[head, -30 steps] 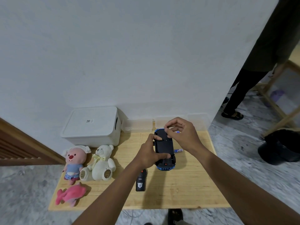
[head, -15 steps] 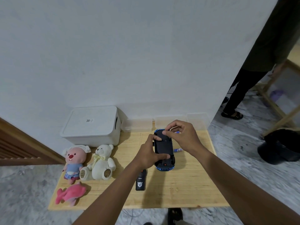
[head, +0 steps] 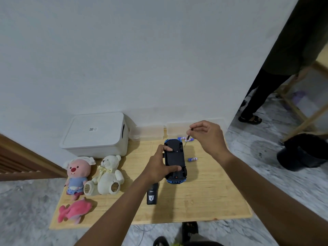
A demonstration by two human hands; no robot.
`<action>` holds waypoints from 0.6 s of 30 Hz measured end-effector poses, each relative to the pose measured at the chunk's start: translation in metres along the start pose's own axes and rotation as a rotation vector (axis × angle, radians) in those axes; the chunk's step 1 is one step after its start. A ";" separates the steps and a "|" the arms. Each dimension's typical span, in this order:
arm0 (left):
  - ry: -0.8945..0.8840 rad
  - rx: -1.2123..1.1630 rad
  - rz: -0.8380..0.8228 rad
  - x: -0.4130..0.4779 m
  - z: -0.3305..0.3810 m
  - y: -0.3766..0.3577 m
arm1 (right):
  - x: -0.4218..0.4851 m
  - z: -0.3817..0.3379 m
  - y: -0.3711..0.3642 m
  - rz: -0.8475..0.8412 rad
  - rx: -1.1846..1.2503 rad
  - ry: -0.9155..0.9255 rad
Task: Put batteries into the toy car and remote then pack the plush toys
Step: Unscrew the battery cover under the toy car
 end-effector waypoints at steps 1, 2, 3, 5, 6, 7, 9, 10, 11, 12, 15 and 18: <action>0.002 0.006 0.002 0.000 -0.002 0.000 | 0.005 0.010 0.002 -0.025 -0.039 -0.043; 0.007 0.008 0.004 0.000 -0.005 0.000 | 0.009 0.024 0.002 -0.050 -0.072 -0.092; 0.016 0.007 0.007 0.000 -0.008 0.000 | 0.011 0.040 0.001 -0.054 -0.103 -0.149; 0.033 -0.003 0.009 -0.001 -0.013 -0.001 | 0.013 0.077 -0.005 -0.047 -0.176 -0.265; 0.039 -0.007 0.005 -0.001 -0.016 -0.001 | 0.015 0.094 -0.011 -0.055 -0.237 -0.312; 0.048 -0.012 0.000 -0.001 -0.021 -0.002 | 0.016 0.111 -0.019 -0.077 -0.307 -0.344; 0.068 -0.015 -0.014 -0.001 -0.029 -0.002 | 0.020 0.140 -0.035 -0.115 -0.414 -0.392; 0.078 -0.016 -0.024 -0.002 -0.032 -0.002 | 0.022 0.152 -0.043 -0.111 -0.427 -0.409; 0.087 -0.019 -0.032 -0.003 -0.035 -0.001 | 0.024 0.162 -0.049 -0.088 -0.427 -0.420; 0.097 -0.025 -0.038 -0.003 -0.038 -0.001 | 0.026 0.170 -0.053 -0.064 -0.462 -0.422; 0.114 -0.046 -0.046 -0.006 -0.043 0.000 | 0.027 0.181 -0.062 -0.058 -0.614 -0.369; 0.117 -0.050 -0.055 -0.006 -0.047 0.000 | 0.029 0.185 -0.061 -0.072 -0.622 -0.332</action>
Point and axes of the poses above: each hand's wrist, its own x-axis towards the middle knuckle, its own y-axis out of the back of the hand, z = x × y, the point moved 2 cm from there along x, towards the middle knuckle, and after that the axes turned 12 degrees about -y, right-handed, at the moved point
